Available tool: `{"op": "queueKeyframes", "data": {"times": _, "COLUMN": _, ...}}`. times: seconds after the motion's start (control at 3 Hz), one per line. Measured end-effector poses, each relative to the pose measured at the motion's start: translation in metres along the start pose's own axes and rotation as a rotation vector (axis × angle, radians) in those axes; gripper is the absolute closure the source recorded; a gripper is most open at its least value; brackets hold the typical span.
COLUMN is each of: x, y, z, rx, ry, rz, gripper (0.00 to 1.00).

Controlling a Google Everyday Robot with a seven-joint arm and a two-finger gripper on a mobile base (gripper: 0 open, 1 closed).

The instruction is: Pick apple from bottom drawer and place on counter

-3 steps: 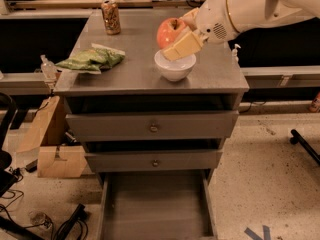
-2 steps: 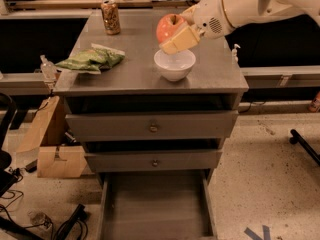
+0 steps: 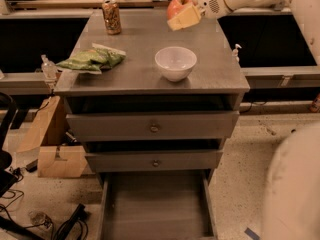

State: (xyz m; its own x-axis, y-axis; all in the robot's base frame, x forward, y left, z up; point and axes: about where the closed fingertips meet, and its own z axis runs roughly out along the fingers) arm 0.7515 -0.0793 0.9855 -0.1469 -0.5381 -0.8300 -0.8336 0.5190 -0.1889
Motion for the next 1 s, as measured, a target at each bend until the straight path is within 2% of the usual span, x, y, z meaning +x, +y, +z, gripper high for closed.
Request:
{"op": "queueKeyframes", "data": {"times": 0.33, "x": 0.009, "y": -0.052, "z": 0.012, "rx": 0.078, "ry": -0.011, "rz": 0.068, "gripper": 1.00}}
{"op": "queueKeyframes", "data": {"times": 0.67, "x": 0.037, "y": -0.095, "z": 0.031, "rx": 0.150, "ry": -0.004, "rz": 0.153, "gripper": 1.00}}
{"op": "queueKeyframes", "data": {"times": 1.0, "x": 0.059, "y": -0.107, "z": 0.050, "rx": 0.163, "ry": 0.048, "rz": 0.186, "gripper": 1.00}}
